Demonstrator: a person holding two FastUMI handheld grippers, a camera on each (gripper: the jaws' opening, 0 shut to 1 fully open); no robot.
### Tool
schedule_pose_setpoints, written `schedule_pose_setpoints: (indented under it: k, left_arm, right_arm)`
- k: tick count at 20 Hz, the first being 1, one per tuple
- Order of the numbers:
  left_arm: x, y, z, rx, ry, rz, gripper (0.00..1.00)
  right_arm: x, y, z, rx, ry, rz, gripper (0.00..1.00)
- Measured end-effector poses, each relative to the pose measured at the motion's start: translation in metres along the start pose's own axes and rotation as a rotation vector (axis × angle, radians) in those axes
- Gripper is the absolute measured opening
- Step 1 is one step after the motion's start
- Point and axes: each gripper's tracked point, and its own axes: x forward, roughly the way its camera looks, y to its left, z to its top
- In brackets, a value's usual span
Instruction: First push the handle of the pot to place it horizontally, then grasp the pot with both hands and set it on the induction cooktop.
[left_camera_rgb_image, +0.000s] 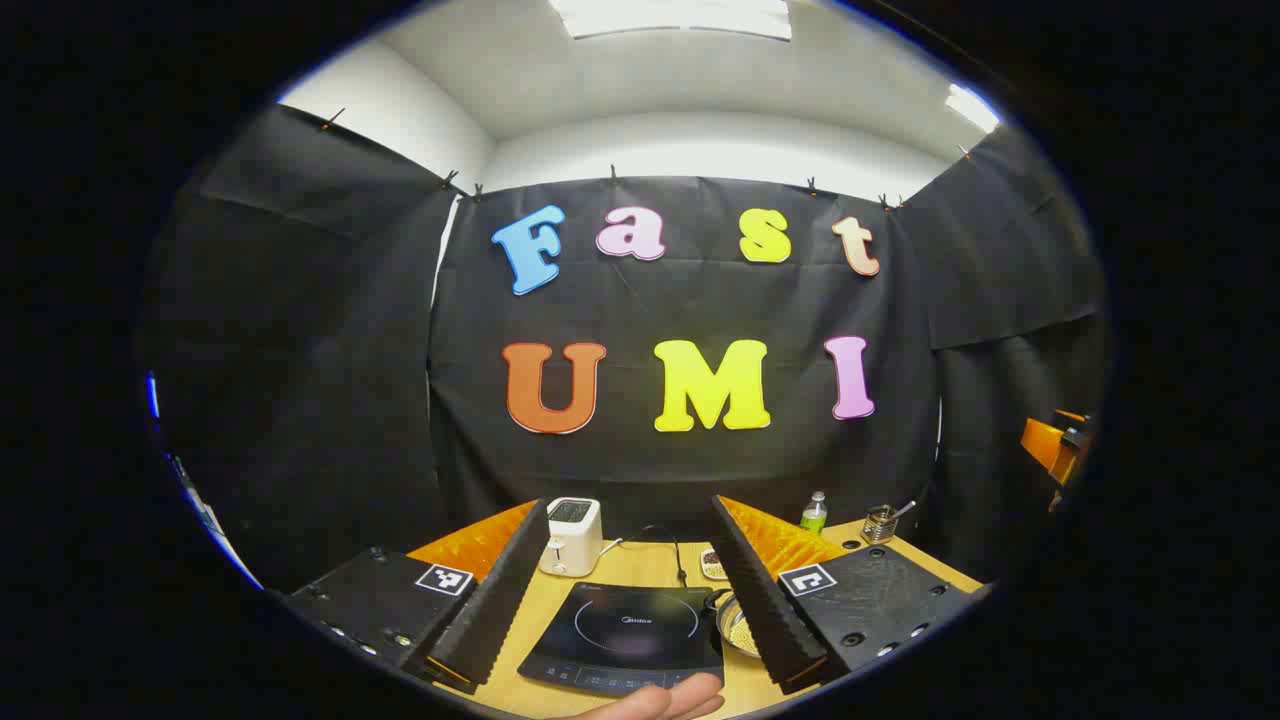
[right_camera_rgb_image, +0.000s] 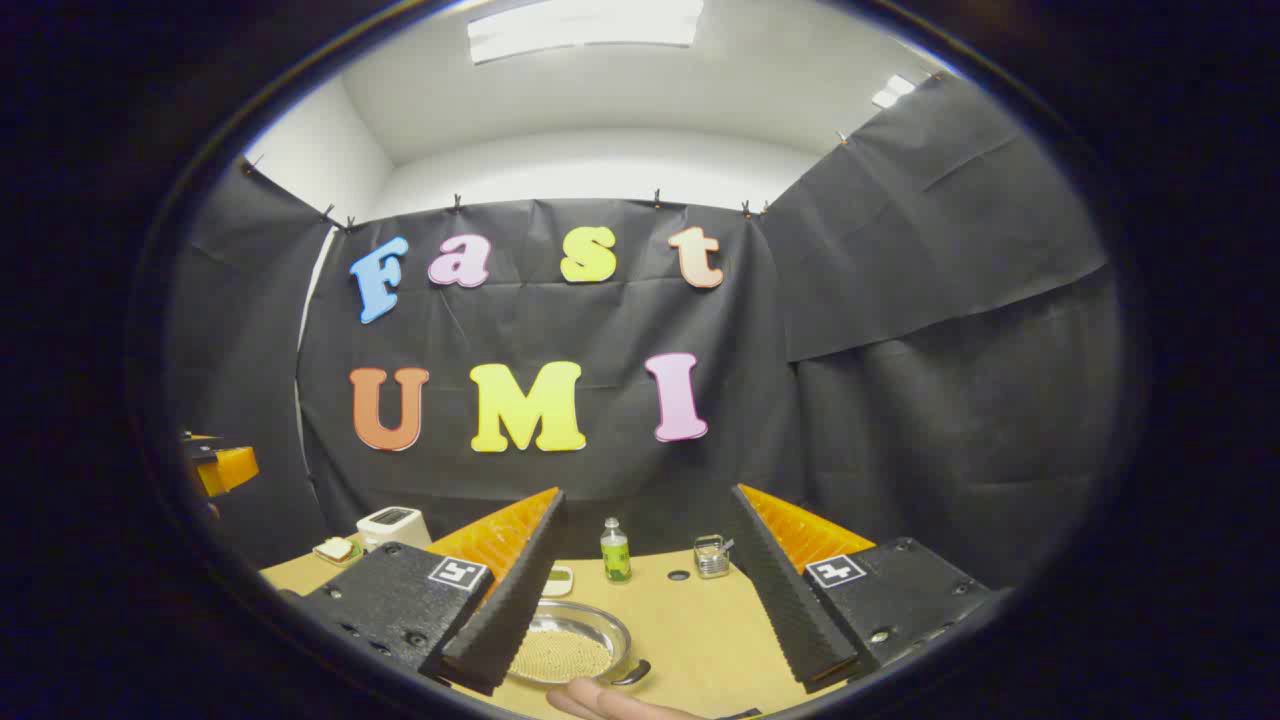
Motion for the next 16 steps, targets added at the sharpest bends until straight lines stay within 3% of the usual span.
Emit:
schedule_pose_setpoints:
  k: [1, 2, 11, 16]
  left_arm:
    - [0.0, 0.0, 0.002, 0.003, -0.003, -0.004, 0.95]
    - [0.0, -0.001, 0.003, 0.002, -0.005, -0.009, 0.95]
    - [-0.004, -0.014, 0.006, -0.009, -0.011, -0.052, 0.95]
    - [-0.006, -0.022, 0.003, -0.001, -0.015, -0.068, 0.95]
  right_arm:
    - [-0.001, -0.002, 0.002, -0.007, -0.009, -0.008, 1.0]
    - [-0.002, -0.003, 0.005, -0.01, -0.018, -0.012, 0.96]
    - [-0.005, 0.005, 0.002, -0.002, -0.005, 0.027, 0.96]
    - [-0.002, -0.002, 0.0, -0.011, -0.018, 0.002, 0.96]
